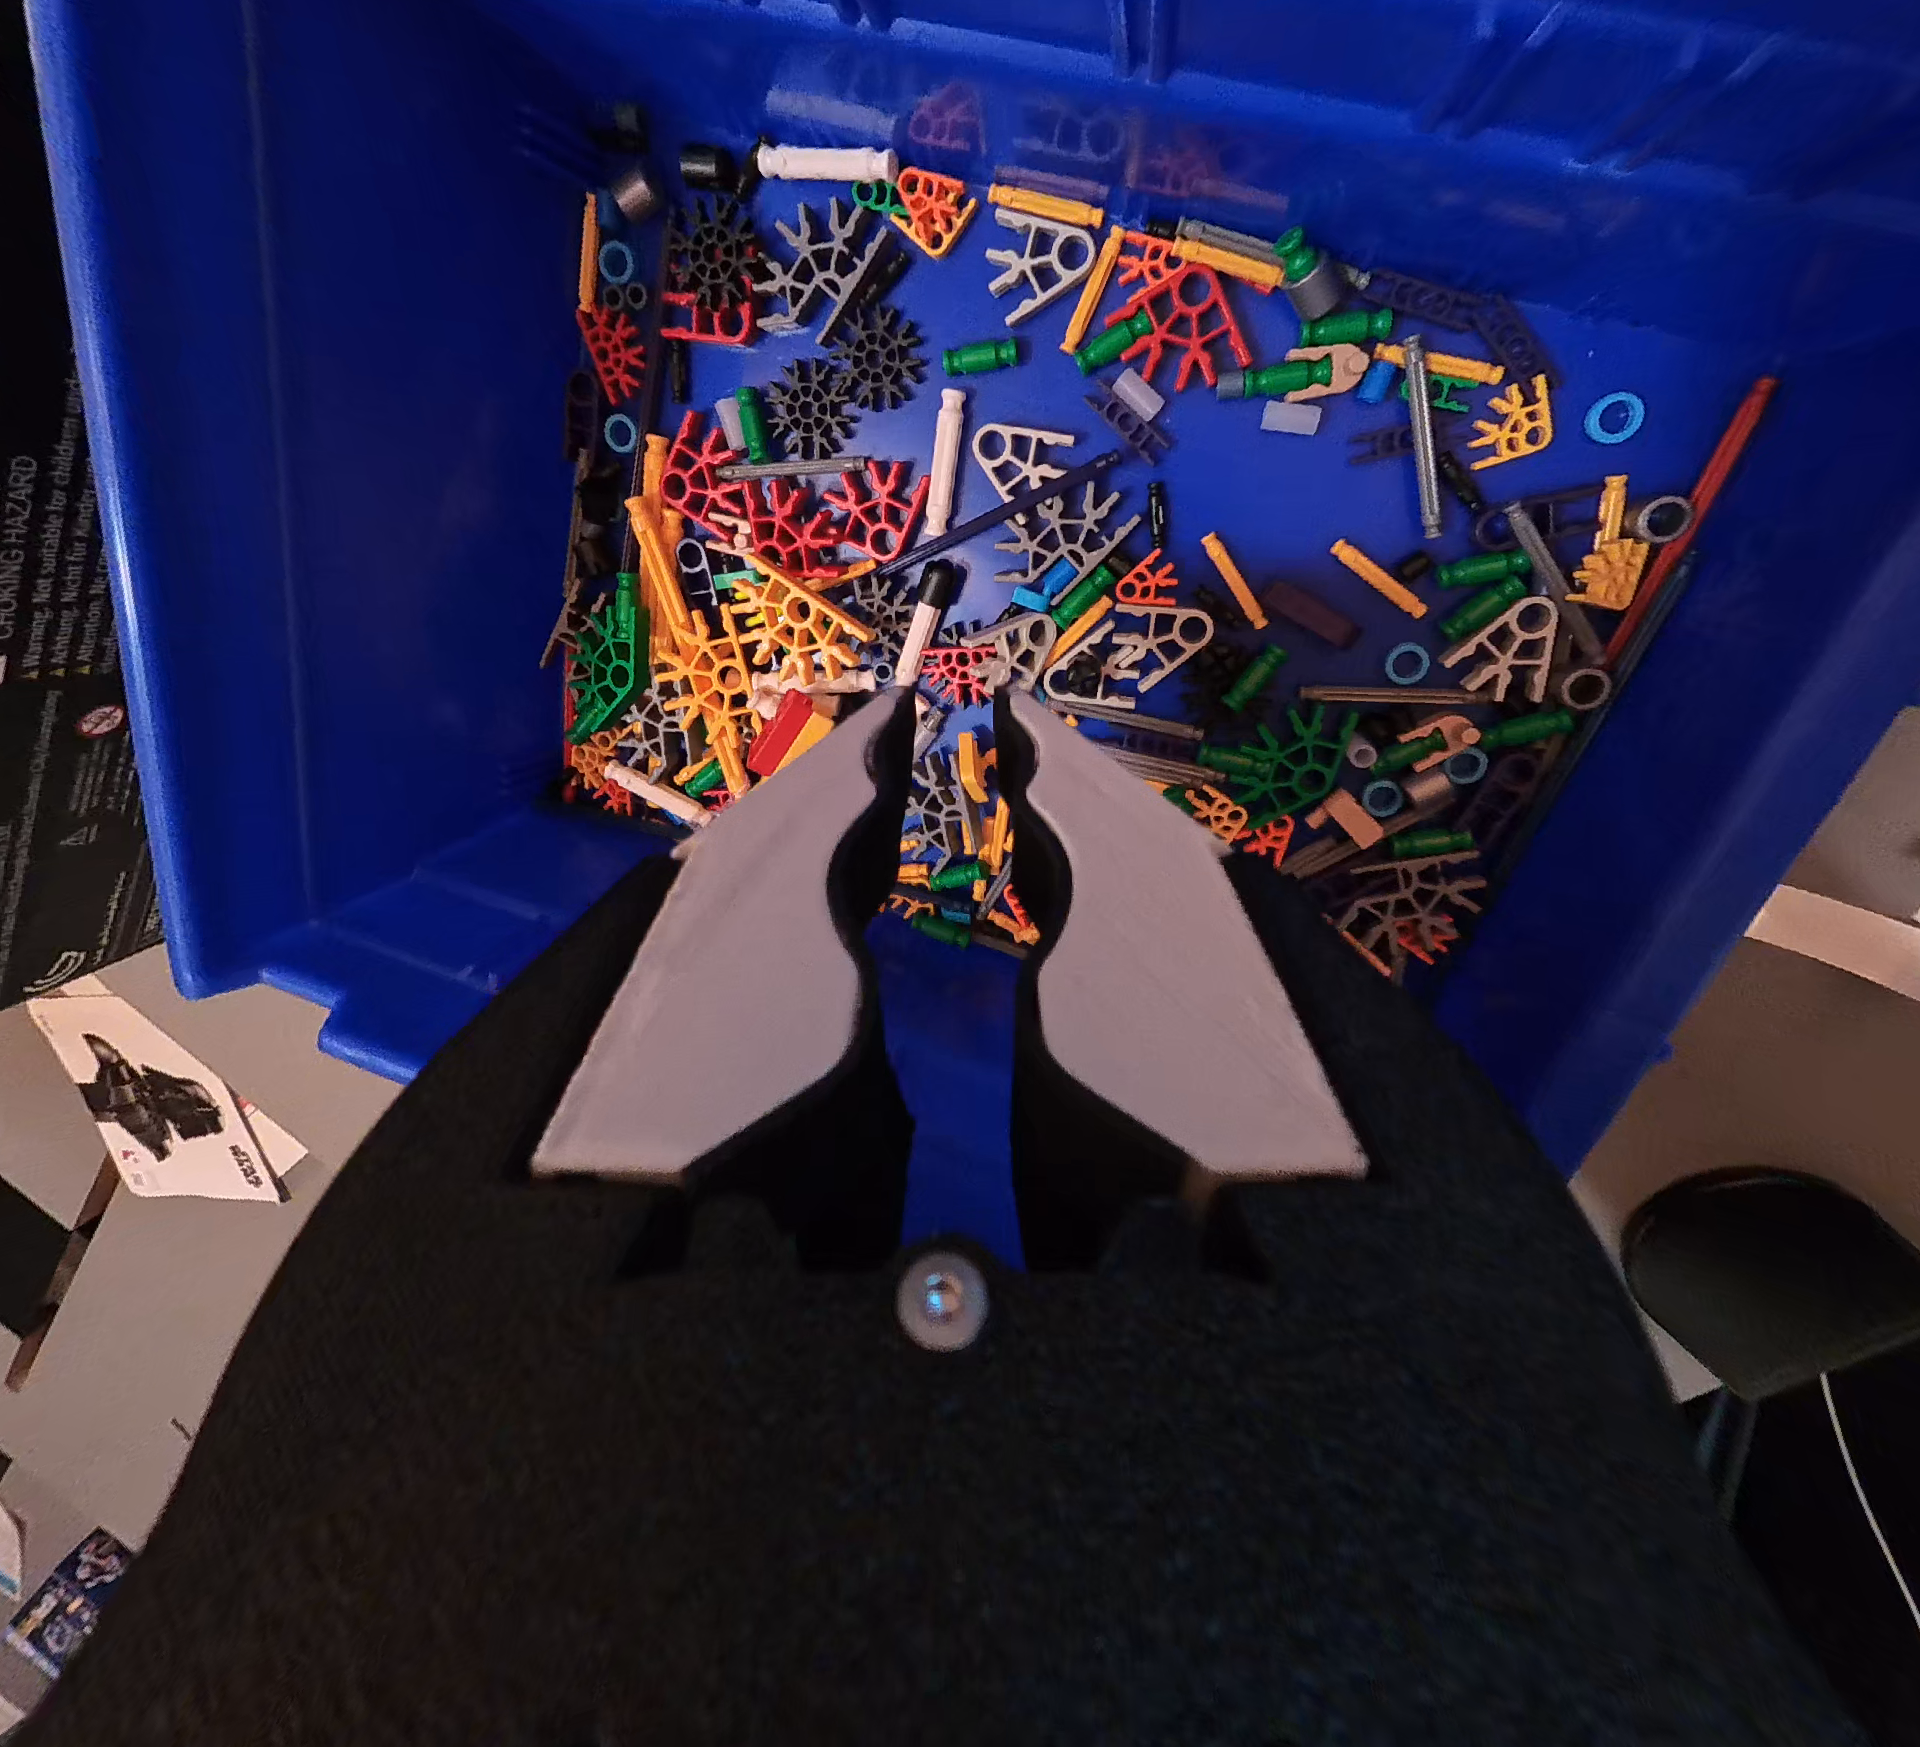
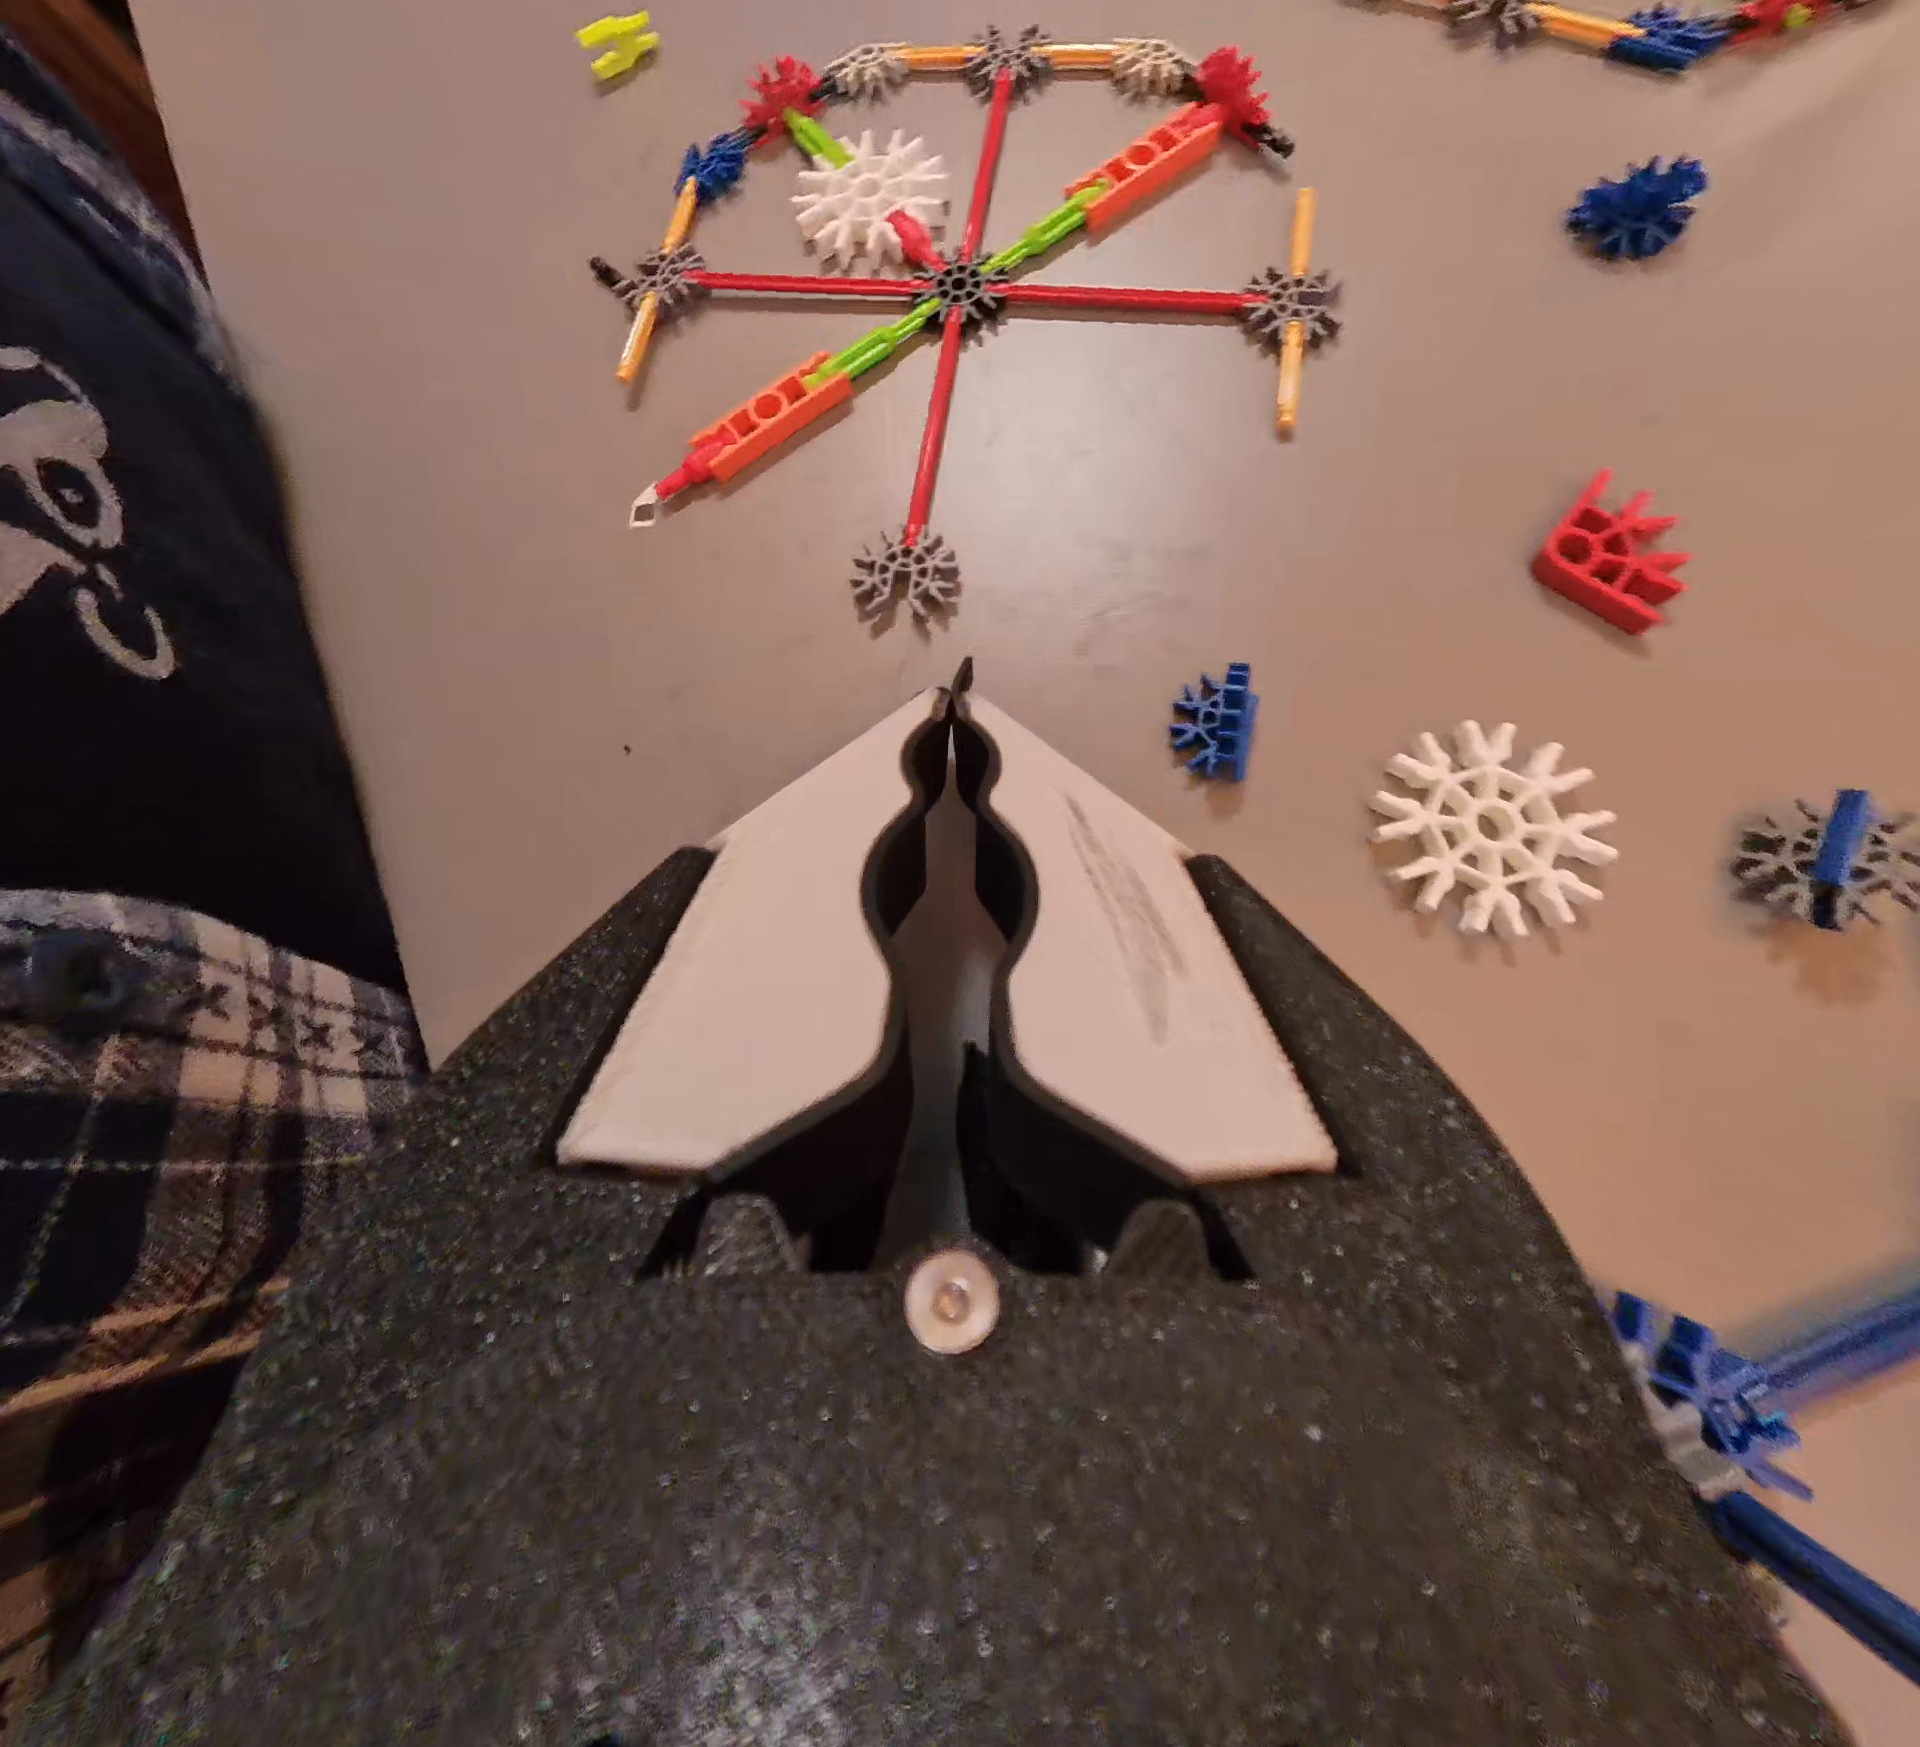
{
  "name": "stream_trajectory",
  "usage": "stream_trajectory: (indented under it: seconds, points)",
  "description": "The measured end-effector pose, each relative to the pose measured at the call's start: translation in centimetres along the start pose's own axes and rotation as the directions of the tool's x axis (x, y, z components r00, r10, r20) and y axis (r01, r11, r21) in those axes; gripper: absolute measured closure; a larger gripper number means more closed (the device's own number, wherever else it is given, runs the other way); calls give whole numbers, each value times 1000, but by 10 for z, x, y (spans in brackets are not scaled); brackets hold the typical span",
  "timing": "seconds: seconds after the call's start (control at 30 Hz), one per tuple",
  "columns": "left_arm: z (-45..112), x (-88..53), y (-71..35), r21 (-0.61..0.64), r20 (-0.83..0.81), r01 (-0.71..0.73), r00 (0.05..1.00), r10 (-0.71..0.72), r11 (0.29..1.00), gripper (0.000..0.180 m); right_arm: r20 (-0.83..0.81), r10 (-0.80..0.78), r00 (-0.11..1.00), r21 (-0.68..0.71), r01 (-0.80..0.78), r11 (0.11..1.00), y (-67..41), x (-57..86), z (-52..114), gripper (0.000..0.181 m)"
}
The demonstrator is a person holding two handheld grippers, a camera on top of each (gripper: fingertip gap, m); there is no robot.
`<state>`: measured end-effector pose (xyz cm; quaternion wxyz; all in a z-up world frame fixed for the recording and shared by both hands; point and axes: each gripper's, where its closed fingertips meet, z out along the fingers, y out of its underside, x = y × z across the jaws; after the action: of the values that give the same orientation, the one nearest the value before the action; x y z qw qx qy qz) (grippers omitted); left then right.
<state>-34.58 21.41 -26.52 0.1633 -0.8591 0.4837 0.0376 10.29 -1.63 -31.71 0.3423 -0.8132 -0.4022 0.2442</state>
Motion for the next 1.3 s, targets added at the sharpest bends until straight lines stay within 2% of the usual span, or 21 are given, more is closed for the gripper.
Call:
stream_trajectory:
  seconds: [0.3,0.4,0.5,0.57,0.67,0.77,0.83,1.03,1.17,1.3]
  points:
    - [-8,13,-1,13,-34,-8,999,9,1000,166,0,29,1000,-10,-29,1000,1,3,-1,181]
    - [-35,47,-25,146,-113,-10,993,27,989,169,-2,35,999,-8,-35,999,1,4,-1,181]
    - [-75,118,-58,327,-234,-71,960,154,942,174,-5,42,999,-9,-42,999,1,5,-1,181]
    - [-85,166,-70,385,-284,-103,932,224,917,171,-3,46,999,-8,-46,999,0,6,-1,181]
    - [-65,210,-64,334,-260,-189,923,283,923,162,5,48,999,-9,-48,999,0,6,1,181]
    - [-36,243,-65,352,-301,-145,918,258,925,156,9,44,999,-10,-44,999,0,5,2,181]
    - [-14,248,-57,310,-282,-146,930,237,940,154,10,39,999,-10,-39,999,0,6,3,181]
    - [17,247,-42,252,-296,-65,945,141,965,160,10,24,1000,-6,-24,1000,-2,4,8,181]
    - [19,249,-48,291,-312,-7,945,101,957,170,13,20,1000,-3,-20,1000,-5,1,11,181]
    - [20,249,-49,311,-311,22,947,79,950,171,14,16,1000,3,-16,1000,-6,-1,12,181]
